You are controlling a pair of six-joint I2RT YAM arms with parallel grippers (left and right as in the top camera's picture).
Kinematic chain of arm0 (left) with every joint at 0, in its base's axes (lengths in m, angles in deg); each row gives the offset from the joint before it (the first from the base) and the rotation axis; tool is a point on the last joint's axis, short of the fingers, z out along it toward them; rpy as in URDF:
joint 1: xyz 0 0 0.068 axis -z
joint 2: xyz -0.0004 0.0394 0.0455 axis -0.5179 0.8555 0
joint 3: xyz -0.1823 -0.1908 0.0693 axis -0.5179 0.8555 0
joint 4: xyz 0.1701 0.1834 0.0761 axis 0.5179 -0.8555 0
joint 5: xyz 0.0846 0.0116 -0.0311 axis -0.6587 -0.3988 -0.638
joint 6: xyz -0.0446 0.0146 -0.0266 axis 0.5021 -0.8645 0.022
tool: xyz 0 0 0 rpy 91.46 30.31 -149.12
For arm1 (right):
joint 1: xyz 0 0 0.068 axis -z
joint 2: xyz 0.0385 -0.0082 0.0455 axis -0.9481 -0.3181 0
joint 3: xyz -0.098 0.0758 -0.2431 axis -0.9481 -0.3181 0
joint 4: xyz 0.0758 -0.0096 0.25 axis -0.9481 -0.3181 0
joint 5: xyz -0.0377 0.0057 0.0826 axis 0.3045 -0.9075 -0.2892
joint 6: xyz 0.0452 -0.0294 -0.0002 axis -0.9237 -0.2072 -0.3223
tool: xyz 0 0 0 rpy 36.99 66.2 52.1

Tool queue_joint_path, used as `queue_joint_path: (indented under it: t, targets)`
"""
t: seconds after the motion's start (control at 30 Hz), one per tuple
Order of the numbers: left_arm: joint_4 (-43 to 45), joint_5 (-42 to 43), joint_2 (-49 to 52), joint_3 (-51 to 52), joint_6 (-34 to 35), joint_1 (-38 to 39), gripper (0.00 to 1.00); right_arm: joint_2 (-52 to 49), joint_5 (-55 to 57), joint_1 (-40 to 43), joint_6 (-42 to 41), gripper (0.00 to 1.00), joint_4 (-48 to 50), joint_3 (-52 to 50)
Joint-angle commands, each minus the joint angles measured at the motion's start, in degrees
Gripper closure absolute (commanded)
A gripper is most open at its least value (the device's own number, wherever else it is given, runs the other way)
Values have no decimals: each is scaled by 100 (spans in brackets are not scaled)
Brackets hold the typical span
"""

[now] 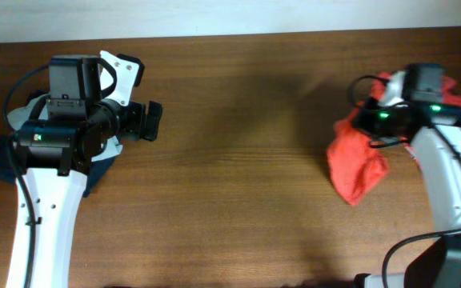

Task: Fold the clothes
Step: 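Grasp the orange T-shirt at the right edge with the right gripper, then drag the orange T-shirt leftward to the table center with the right gripper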

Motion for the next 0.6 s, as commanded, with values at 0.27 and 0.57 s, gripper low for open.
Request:
queue_joint_path:
  t: [0.27, 0.57]
  targets:
    - [35, 79, 13, -101, 70, 22, 1, 20, 247, -4201, 2238, 92, 232, 72]
    - [201, 72, 13, -101, 68, 22, 1, 210, 1862, -3648, 1375, 37, -243, 74]
